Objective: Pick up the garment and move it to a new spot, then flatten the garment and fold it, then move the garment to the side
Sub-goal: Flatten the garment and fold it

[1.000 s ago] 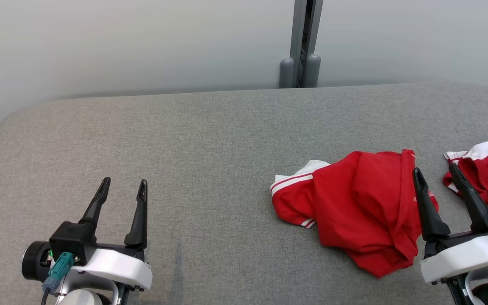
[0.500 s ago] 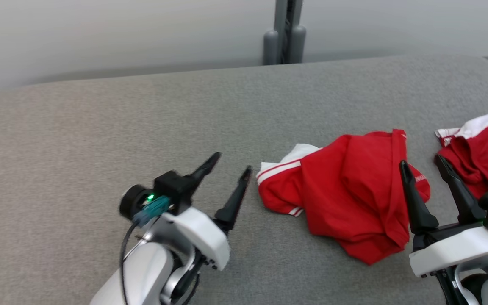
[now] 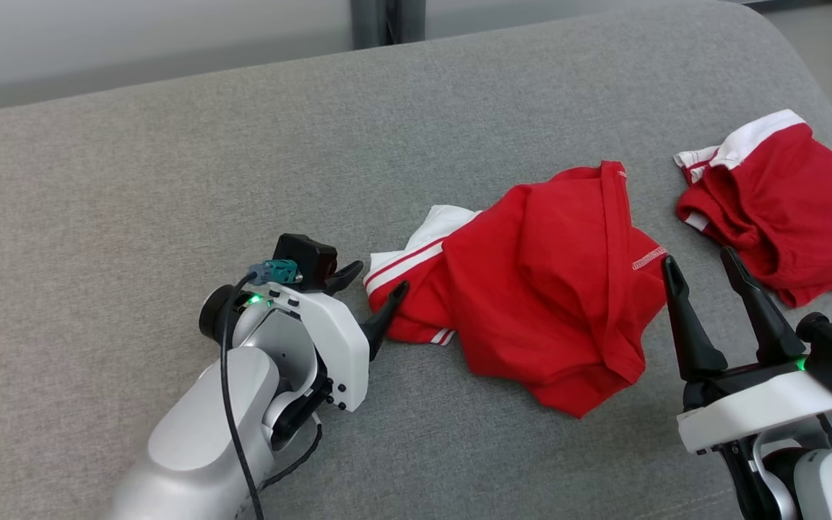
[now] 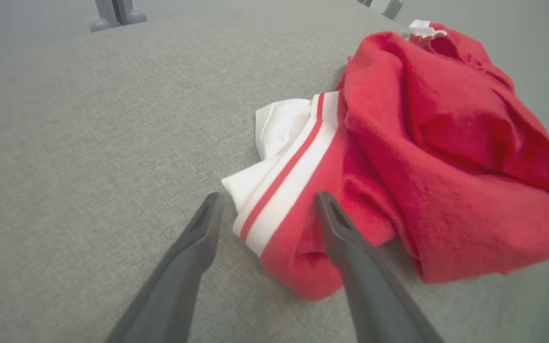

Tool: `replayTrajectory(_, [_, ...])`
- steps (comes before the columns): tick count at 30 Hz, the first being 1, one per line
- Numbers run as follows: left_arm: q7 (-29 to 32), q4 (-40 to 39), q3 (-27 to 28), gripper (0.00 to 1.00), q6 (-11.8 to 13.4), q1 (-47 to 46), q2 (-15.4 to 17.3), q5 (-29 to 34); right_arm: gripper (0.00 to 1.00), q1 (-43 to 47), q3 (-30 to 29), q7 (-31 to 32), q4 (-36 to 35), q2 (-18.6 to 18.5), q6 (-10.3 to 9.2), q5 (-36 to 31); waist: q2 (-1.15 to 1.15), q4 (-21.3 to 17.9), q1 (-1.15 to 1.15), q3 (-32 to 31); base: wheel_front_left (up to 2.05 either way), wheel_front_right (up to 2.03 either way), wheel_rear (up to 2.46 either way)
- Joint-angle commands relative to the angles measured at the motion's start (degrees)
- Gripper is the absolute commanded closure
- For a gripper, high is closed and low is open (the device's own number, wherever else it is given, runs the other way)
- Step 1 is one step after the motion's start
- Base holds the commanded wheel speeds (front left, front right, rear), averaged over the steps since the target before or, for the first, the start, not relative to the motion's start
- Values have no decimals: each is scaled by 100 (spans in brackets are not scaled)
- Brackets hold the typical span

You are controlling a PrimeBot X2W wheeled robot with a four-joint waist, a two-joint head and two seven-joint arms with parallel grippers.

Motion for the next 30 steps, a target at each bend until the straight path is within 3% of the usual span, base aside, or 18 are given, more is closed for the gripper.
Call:
replayTrajectory(1, [46, 153, -47, 2, -63, -149, 29, -66, 0, -81, -10, -90, 54, -4, -2, 47, 0, -101, 0, 92, 0, 0, 0])
replayTrajectory(2, [33, 203, -64, 62, -76, -186, 26, -104, 0, -92, -13, -119, 76, -3, -2, 53, 0, -109, 0, 101, 0, 0, 0])
replayTrajectory(3, [11, 244, -78, 100, -102, -216, 28, -144, 0, -102, -23, -132, 93, -3, -2, 56, 0, -111, 0, 106, 0, 0, 0])
replayTrajectory(10, [-333, 247, -186, 100, -142, -482, 148, -139, 0, -178, -50, -202, 163, 12, -2, 54, 0, -23, 0, 105, 0, 0, 0])
replayTrajectory(21, [-1793, -887, 42, 100, 639, -1486, 647, 970, 0, -160, -197, -195, 152, -6, -2, 21, 0, 209, 0, -54, 0, 0, 0])
replayTrajectory(25, [-1951, -1604, 123, 100, 1025, -887, 956, 1108, 0, -62, -237, -158, 132, 7, -2, 60, 0, 279, 0, -94, 0, 0, 0])
replayTrajectory(30, [-2120, -1992, 408, 100, 1571, 620, 1379, 814, 0, 65, -306, -121, 108, 29, -2, 121, 0, 363, 0, -100, 0, 0, 0])
